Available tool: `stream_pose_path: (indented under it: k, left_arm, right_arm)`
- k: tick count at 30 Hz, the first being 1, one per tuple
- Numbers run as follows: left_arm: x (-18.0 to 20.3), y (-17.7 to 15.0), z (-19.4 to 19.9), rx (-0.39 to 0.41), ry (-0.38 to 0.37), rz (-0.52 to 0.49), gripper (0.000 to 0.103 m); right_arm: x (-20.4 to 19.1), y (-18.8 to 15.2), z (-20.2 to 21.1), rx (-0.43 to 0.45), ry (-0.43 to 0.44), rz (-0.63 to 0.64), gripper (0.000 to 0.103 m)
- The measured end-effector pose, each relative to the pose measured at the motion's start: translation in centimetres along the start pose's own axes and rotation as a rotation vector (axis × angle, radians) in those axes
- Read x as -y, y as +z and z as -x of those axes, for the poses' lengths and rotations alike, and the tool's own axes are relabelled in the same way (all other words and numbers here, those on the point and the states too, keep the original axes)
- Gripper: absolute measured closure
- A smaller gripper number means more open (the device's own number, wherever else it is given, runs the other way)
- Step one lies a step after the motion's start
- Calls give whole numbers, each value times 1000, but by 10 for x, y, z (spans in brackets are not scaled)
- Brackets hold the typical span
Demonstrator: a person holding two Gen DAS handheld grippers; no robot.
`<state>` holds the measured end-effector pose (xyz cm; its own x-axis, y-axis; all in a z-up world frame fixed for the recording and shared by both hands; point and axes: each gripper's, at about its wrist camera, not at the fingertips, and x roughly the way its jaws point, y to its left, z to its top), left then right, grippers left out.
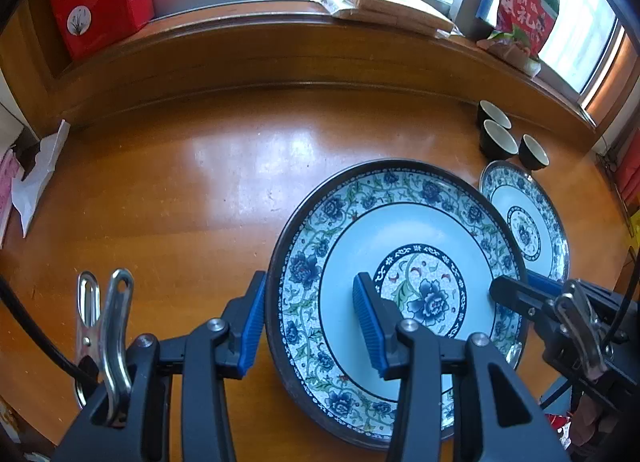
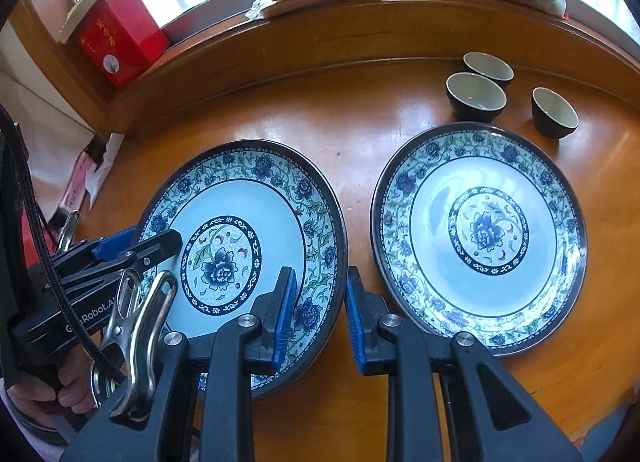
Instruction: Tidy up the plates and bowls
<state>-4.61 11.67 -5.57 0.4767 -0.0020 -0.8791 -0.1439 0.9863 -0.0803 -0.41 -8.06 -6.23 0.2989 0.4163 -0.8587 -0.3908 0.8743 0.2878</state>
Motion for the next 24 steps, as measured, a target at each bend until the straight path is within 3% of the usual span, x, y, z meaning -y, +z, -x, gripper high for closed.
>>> stream_pose_path:
  k: [24]
  left_arm:
    - [0, -4, -18, -23, -11, 2, 58]
  right_arm:
    - [-8, 4, -18, -37, -25, -6, 77]
